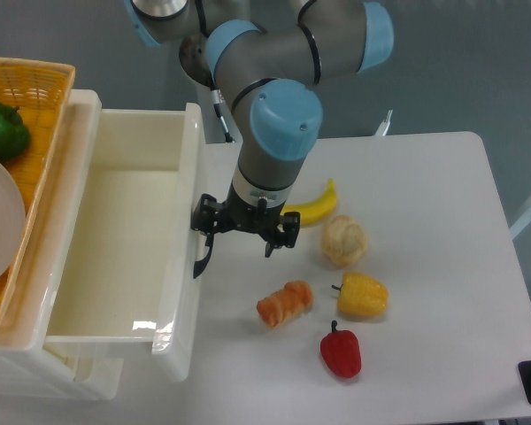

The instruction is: Slide open the top white drawer

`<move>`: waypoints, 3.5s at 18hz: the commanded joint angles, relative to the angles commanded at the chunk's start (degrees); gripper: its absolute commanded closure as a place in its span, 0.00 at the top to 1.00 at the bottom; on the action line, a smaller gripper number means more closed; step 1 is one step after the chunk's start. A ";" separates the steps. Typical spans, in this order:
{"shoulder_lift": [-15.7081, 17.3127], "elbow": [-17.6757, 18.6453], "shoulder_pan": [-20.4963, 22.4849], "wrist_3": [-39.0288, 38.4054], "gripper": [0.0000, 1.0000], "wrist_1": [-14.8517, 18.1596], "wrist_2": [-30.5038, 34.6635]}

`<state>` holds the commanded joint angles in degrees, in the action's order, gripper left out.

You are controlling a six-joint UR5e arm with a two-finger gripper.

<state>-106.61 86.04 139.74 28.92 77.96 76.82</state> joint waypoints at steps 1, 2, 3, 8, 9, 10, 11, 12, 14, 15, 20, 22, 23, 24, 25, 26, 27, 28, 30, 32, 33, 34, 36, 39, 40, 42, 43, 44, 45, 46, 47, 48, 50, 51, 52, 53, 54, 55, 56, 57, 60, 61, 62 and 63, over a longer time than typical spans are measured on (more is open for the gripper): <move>0.00 0.00 0.53 0.00 1.00 0.09 -0.17; 0.00 0.09 0.70 0.00 1.00 0.09 -0.26; -0.09 0.09 0.79 0.00 1.00 0.09 -0.35; -0.26 0.09 1.06 0.00 1.00 0.09 -0.35; -0.26 0.09 1.15 -0.09 1.00 0.09 -0.44; -0.35 0.00 1.15 -0.09 1.00 0.09 -0.44; -0.44 0.09 1.15 -0.09 1.00 0.17 -0.61; -0.44 0.09 1.15 -0.17 1.00 0.17 -1.22; -0.44 0.09 1.76 -0.44 1.00 0.17 -2.98; -0.44 0.09 1.94 -0.44 1.00 0.17 -3.42; -0.79 0.18 2.02 -0.62 1.00 0.17 -4.65; -0.88 0.18 2.03 -0.70 1.00 0.35 -4.83; -0.88 0.26 2.03 -0.70 1.00 0.44 -4.92; -0.97 0.35 2.03 -0.70 1.00 0.44 -5.18; -0.97 0.35 2.03 -0.70 1.00 0.44 -5.36; -0.97 0.35 2.03 -0.70 1.00 0.44 -5.36; -0.97 0.35 2.03 -0.70 1.00 0.44 -5.45; -1.05 0.35 2.20 -0.70 1.00 0.44 -5.80; -0.88 0.44 3.08 -0.70 1.00 0.61 -6.76; -0.88 0.44 3.08 -0.70 1.00 0.61 -6.94; -0.97 0.53 3.08 -0.70 1.00 0.61 -7.20; -1.05 0.53 3.08 -0.70 1.00 0.61 -7.73; -1.06 0.88 3.08 -0.70 1.00 0.70 -8.17; -1.06 1.23 3.08 -0.70 1.00 0.61 -8.17; -1.06 1.23 3.08 -0.70 1.00 0.53 -8.09; -1.14 1.14 3.34 -0.44 1.00 0.18 -8.00; -1.40 1.06 3.69 -0.09 1.00 0.00 -7.82; -1.41 0.79 4.48 0.00 1.00 0.00 -7.82; -1.41 0.53 5.27 0.09 1.00 -0.09 -7.82; -1.32 0.27 5.80 0.09 1.00 -0.18 -7.82; -1.32 0.18 6.24 0.35 1.00 -0.26 -7.74; -1.23 0.09 6.59 1.13 1.00 -0.26 -7.65; -1.14 0.17 7.03 2.02 1.00 -0.18 -7.56; -1.14 0.18 7.21 2.02 1.00 -0.18 -7.47; -1.06 0.18 7.65 2.11 1.00 -0.35 -7.47; -1.06 0.09 7.74 2.46 1.00 -0.53 -7.47; -0.97 0.00 7.74 3.77 1.00 -1.31 -6.69; -0.88 0.09 7.65 6.22 1.00 -2.28 -5.29; -0.79 0.00 7.56 9.20 1.00 -3.42 -3.27; -0.79 0.00 7.39 12.10 1.00 -4.56 -0.90; -0.88 0.09 7.21 17.74 1.00 -5.98 3.77; -0.79 0.17 7.21 18.88 1.00 -6.06 4.21; -0.62 0.18 7.21 20.20 1.00 -6.07 5.09; -0.53 0.18 7.30 21.17 1.00 -6.07 6.66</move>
<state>-107.14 86.22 147.04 50.09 71.89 83.48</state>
